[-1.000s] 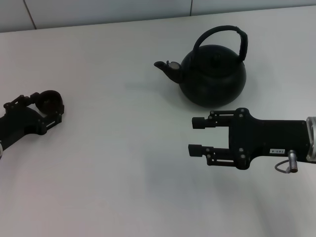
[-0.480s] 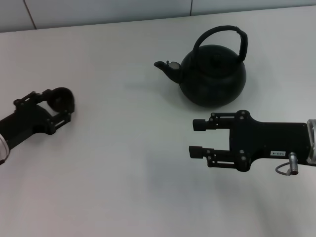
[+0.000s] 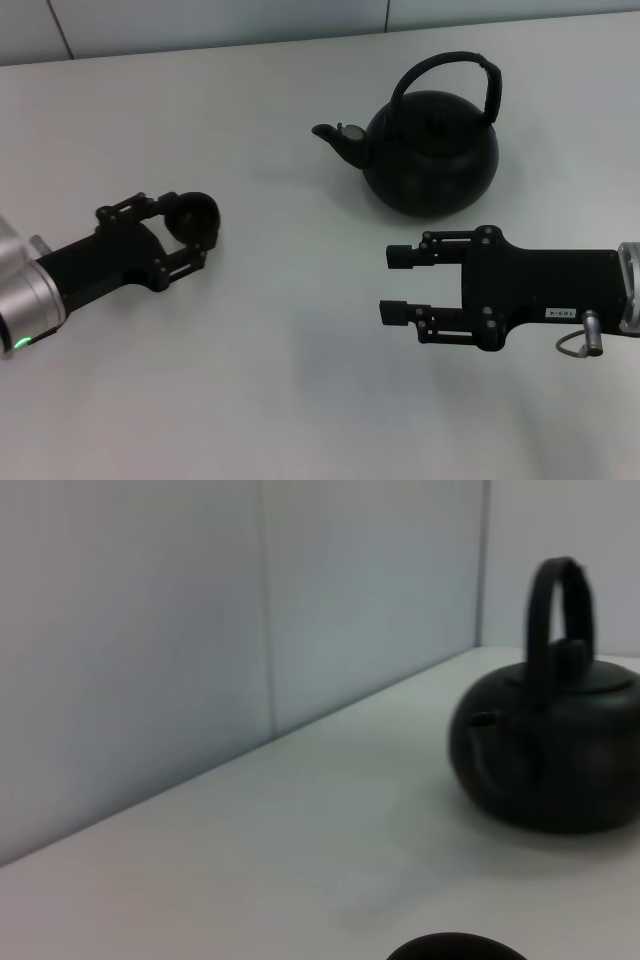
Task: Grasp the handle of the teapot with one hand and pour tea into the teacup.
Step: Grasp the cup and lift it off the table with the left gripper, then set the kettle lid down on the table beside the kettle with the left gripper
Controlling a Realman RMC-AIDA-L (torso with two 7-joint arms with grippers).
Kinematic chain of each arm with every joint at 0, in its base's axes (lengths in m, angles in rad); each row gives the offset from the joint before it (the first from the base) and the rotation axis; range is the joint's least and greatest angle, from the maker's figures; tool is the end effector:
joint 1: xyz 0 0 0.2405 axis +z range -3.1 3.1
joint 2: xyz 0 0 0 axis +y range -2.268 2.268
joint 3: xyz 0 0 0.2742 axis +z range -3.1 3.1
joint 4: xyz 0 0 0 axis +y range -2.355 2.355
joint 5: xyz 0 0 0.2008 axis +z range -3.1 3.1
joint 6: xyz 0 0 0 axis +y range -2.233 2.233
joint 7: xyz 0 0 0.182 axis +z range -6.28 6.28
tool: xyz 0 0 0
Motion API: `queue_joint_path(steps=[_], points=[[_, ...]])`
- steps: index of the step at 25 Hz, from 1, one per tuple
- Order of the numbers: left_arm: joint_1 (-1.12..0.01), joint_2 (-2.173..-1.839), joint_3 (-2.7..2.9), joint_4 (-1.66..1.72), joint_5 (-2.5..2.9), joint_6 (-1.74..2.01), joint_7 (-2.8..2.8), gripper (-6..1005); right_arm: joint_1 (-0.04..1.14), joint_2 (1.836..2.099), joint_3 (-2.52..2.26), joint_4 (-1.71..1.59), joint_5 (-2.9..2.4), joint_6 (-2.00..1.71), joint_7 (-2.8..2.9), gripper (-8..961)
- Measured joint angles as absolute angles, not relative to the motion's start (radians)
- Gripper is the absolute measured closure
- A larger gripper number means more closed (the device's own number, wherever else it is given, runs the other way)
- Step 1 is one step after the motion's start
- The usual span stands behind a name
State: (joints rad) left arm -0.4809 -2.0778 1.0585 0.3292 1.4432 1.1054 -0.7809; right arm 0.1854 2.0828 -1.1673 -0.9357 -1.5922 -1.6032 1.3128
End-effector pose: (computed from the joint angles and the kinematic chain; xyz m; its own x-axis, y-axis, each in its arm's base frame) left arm -0.2961 0.3527 -0.0946 0.8820 0.1507 0.4466 0.3781 -0.7920 -0.4794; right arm 0.2460 0.2634 -0.0449 0.7957 -0.2004 -0.5715 -0.3149 -0.9430 -0.1079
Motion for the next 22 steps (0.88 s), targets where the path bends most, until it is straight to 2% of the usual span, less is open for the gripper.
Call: queue_joint_path(steps=[22], points=[[-0.538, -2.08, 1.144, 0.323, 1.442, 1.082, -0.83, 288, 0.176, 2.082, -1.17, -0.936, -1.6, -1.609, 1.308, 358]])
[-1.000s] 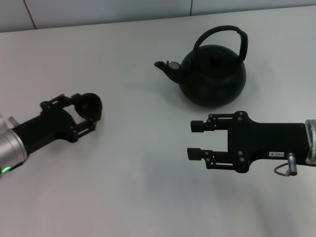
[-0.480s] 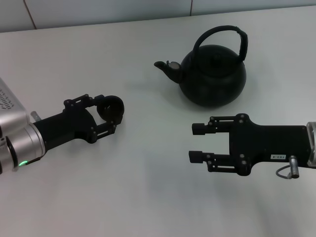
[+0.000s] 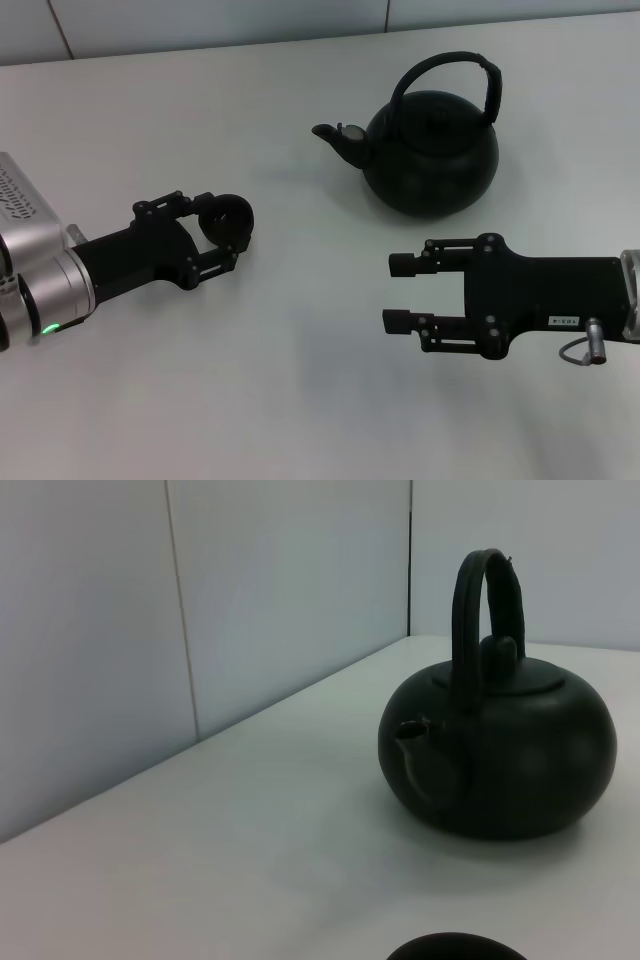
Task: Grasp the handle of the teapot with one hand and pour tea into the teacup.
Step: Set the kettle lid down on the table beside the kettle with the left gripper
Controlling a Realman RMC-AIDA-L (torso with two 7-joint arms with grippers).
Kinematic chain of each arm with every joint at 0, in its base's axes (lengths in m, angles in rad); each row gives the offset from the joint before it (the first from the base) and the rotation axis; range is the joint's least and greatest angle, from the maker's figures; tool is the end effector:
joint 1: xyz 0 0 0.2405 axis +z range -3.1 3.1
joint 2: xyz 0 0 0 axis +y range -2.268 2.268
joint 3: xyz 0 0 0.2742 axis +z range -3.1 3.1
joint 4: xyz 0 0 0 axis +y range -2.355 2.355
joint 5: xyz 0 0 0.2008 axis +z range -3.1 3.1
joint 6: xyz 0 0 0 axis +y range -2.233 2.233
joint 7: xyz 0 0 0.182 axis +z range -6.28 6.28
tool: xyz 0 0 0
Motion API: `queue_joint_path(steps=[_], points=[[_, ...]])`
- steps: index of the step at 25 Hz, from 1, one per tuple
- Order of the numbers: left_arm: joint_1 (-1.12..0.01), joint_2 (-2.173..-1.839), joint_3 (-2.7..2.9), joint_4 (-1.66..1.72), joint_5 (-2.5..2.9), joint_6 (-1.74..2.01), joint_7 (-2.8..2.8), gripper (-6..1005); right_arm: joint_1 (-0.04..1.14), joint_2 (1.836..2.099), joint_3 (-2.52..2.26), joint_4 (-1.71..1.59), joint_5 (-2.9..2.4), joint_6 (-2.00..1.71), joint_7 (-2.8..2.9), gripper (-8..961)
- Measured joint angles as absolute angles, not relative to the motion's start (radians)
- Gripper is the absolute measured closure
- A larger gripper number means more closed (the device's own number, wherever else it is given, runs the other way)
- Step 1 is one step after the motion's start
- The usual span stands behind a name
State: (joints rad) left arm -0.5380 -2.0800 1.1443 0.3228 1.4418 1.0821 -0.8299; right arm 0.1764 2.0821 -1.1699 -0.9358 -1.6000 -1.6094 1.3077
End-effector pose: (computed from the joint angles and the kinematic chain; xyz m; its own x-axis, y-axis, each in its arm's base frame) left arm -0.2773 0.3593 -0.1091 0.8970 0.1467 0.4170 0.3355 -0.8401 -0.4262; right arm 0.2487 0.2594 -0.0460 0.7994 -0.2046 -0.5649 -0.3141 -0.9438 -0.1025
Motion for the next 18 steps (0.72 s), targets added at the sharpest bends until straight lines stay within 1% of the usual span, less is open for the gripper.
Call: queue_joint_path(steps=[18], points=[[-0.563, -2.08, 1.17, 0.301, 1.447, 1.055, -0.826, 277, 0.177, 2.082, -1.181, -0.936, -1.594, -1.611, 1.307, 359]])
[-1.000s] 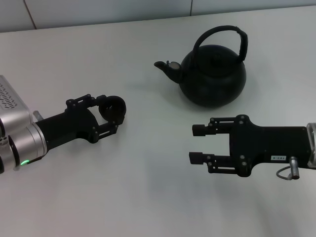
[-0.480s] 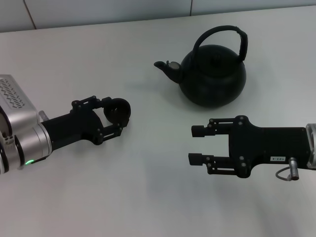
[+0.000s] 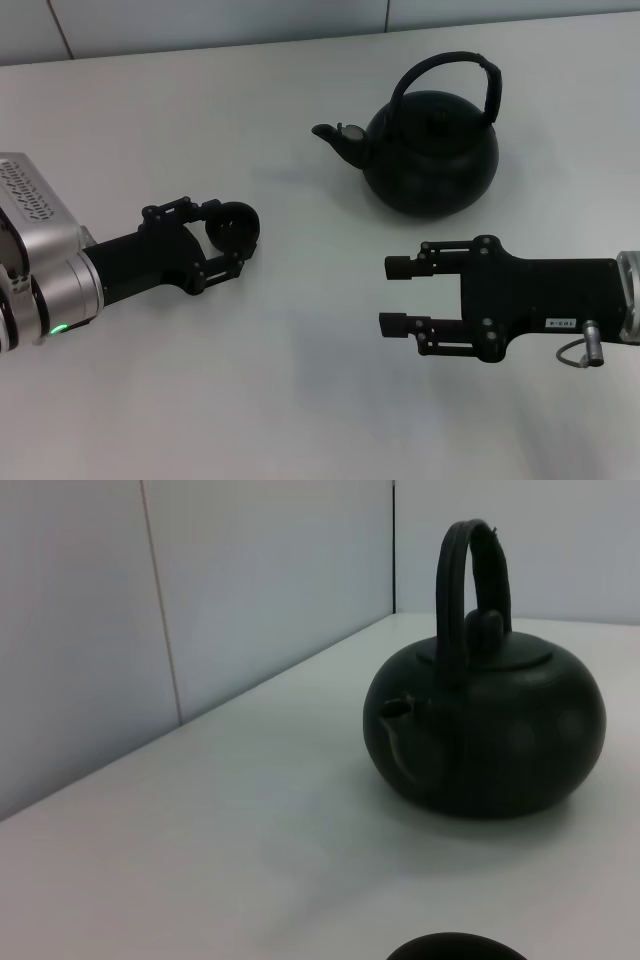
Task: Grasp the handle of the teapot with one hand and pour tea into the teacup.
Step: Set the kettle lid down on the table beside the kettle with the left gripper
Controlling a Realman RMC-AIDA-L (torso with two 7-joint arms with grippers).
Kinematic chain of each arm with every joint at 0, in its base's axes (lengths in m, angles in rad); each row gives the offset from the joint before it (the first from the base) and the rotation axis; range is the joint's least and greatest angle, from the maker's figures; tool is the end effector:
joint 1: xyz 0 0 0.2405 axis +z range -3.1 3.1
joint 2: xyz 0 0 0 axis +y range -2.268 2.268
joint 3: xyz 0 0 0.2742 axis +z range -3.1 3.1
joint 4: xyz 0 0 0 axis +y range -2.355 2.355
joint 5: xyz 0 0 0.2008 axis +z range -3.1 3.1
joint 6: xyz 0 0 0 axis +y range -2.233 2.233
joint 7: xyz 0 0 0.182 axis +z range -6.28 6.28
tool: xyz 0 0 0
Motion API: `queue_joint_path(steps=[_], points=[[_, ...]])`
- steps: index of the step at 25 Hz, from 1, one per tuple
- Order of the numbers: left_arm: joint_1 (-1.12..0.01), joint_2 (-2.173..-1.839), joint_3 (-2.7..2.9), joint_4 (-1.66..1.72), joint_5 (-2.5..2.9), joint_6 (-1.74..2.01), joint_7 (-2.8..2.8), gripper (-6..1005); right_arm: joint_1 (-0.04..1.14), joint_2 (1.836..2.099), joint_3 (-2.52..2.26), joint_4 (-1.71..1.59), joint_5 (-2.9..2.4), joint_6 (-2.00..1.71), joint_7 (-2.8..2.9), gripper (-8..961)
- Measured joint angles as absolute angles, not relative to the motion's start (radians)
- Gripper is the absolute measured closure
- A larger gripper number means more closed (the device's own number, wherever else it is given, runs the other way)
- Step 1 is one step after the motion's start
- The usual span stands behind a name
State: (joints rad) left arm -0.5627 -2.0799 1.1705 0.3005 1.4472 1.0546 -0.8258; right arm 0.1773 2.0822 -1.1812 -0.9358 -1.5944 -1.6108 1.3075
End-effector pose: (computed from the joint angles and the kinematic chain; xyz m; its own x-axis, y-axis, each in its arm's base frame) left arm -0.2764 0.3606 -0.1163 0.9120 0.1476 0.3827 0.3134 -0.8525 -0.4183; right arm 0.2467 0.2584 -0.0475 0.7988 -0.2031 -0.5663 -0.3076 -0.9469 -0.0942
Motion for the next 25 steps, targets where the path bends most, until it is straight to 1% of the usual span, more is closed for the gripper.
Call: queue_joint_path(steps=[25], points=[[-0.563, -2.08, 1.239, 0.299, 1.43, 1.015, -0.83, 262, 0.181, 2.08, -1.172, -0.936, -1.601, -1.611, 1.31, 360]])
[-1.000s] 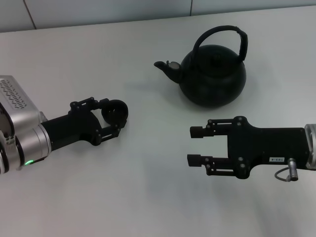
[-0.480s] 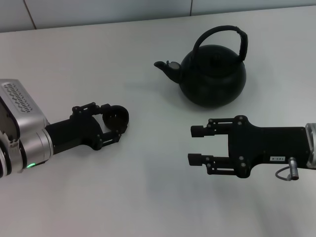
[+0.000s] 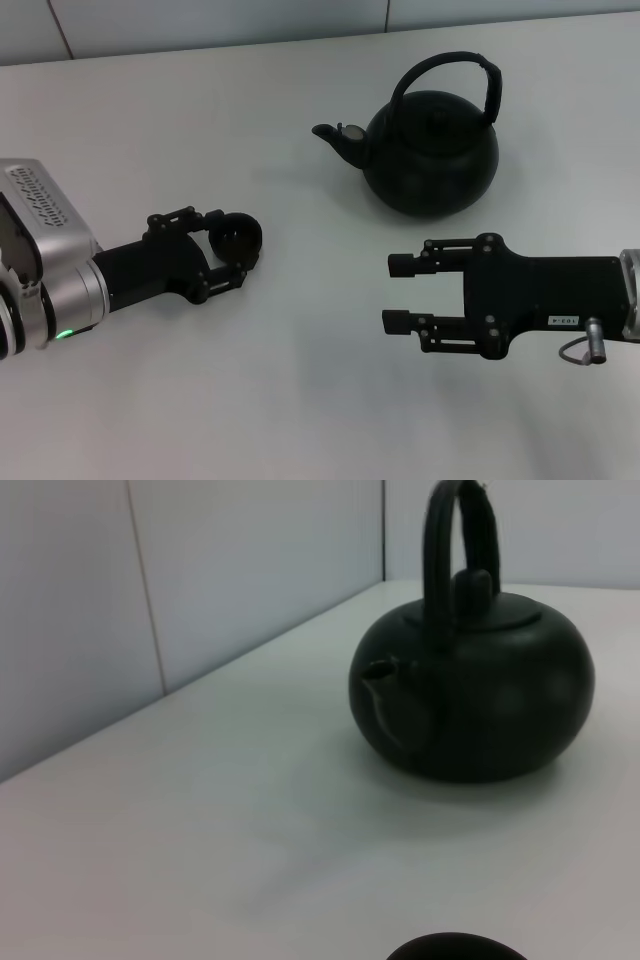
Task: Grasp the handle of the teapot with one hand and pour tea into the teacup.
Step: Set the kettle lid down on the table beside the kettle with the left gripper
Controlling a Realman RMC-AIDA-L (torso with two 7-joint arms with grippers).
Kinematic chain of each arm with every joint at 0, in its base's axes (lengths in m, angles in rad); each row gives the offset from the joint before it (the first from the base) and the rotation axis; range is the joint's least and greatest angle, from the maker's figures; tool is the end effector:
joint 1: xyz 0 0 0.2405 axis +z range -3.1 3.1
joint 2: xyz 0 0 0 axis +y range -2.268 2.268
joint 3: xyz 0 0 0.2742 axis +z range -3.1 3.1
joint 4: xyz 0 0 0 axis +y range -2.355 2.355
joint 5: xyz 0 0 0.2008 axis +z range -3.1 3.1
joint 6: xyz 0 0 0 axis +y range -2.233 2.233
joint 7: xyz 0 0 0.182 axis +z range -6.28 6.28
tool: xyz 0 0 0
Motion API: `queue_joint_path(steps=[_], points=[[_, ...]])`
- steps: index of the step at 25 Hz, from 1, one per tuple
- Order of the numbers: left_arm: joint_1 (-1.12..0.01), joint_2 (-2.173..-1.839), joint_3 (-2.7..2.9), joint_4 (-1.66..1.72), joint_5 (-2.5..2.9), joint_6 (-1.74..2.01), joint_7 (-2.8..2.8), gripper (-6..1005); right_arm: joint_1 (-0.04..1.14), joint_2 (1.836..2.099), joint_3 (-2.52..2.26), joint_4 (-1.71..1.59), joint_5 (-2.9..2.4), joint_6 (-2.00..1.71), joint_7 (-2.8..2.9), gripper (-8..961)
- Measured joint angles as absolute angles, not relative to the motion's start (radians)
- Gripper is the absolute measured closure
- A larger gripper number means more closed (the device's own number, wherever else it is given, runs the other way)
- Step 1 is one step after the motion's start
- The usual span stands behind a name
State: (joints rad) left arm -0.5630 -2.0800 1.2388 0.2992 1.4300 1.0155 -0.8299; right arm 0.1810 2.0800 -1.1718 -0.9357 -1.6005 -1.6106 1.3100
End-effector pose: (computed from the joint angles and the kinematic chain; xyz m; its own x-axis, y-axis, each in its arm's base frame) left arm -0.2807 0.3572 -0.1239 0.9283 0.1548 0.3381 0.2938 -0.8627 -0.4117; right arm 0.2479 0.2601 -0.0457 0.8012 -0.2032 -0.5628 -0.3099 -0.9455 -0.0997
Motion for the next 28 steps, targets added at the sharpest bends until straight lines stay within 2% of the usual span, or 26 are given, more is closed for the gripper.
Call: queue_joint_path(steps=[21, 28], points=[[-0.564, -2.08, 1.264, 0.311, 1.43, 1.02, -0.866, 249, 0.183, 2.08, -1.172, -0.936, -1.602, -1.601, 1.308, 361], [-0.555, -2.08, 1.265, 0.325, 1.429, 1.033, -0.868, 169, 0.182, 2.08, -1.172, -0.936, -1.602, -1.601, 1.308, 361]])
